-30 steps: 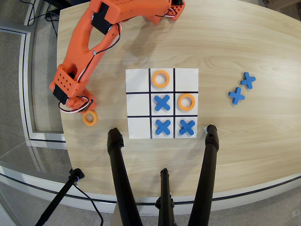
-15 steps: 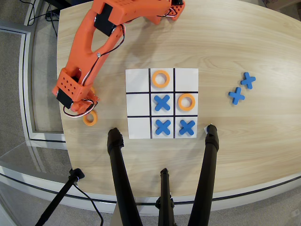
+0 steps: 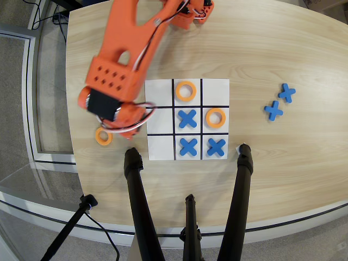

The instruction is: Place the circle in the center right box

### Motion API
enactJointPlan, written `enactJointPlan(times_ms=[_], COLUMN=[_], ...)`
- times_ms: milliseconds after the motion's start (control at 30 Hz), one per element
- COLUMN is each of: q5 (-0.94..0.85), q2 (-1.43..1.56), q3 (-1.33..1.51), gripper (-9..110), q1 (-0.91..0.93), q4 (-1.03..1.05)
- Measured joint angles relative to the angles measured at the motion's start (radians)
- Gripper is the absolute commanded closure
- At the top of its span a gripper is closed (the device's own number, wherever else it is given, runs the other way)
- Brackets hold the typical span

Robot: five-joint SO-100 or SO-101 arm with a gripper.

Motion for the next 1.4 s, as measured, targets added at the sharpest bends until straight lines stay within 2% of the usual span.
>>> enactJointPlan(times_ms=[167,400,900,1400], q5=[0.058,0.124,0.123,0.141], q2=[0.193,0.173,-0.138,-0.232], q3=[0.156,0.175,0.129,0.137], gripper=[102,102,102,102], q1=[-0.189,-0.313,-0.213,-0.178], q4=[-0.005,-0.077,-0.282,-0.331])
